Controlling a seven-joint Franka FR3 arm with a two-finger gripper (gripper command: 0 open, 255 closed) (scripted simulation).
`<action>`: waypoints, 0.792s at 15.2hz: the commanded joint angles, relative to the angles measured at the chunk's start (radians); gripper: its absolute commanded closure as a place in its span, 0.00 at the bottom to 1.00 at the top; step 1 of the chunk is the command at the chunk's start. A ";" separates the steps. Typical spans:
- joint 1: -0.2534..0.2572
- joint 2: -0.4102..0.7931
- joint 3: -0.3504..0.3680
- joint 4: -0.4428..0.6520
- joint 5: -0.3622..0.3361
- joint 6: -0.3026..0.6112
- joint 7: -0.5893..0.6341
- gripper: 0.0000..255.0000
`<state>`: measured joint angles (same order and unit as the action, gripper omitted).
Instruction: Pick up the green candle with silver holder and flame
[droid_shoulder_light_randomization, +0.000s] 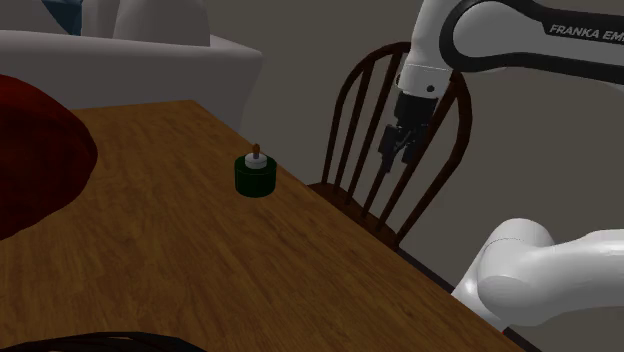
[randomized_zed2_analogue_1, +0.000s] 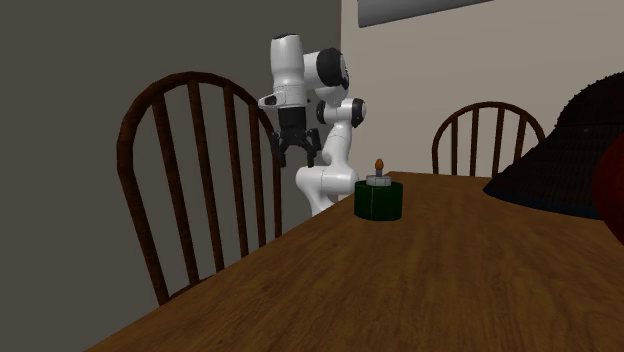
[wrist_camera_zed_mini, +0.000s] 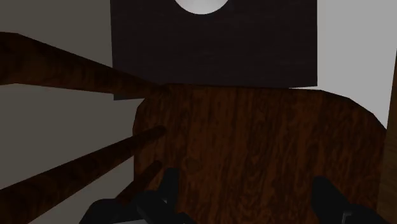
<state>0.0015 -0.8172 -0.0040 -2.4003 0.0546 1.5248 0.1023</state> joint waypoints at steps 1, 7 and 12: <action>0.000 0.000 0.000 0.000 0.000 0.000 0.000 0.00; 0.035 0.152 0.111 0.133 0.062 0.042 0.113 0.00; 0.052 0.294 0.197 0.272 0.083 0.064 0.207 0.00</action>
<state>0.0514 -0.5555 0.1774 -2.1495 0.1359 1.5741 0.2931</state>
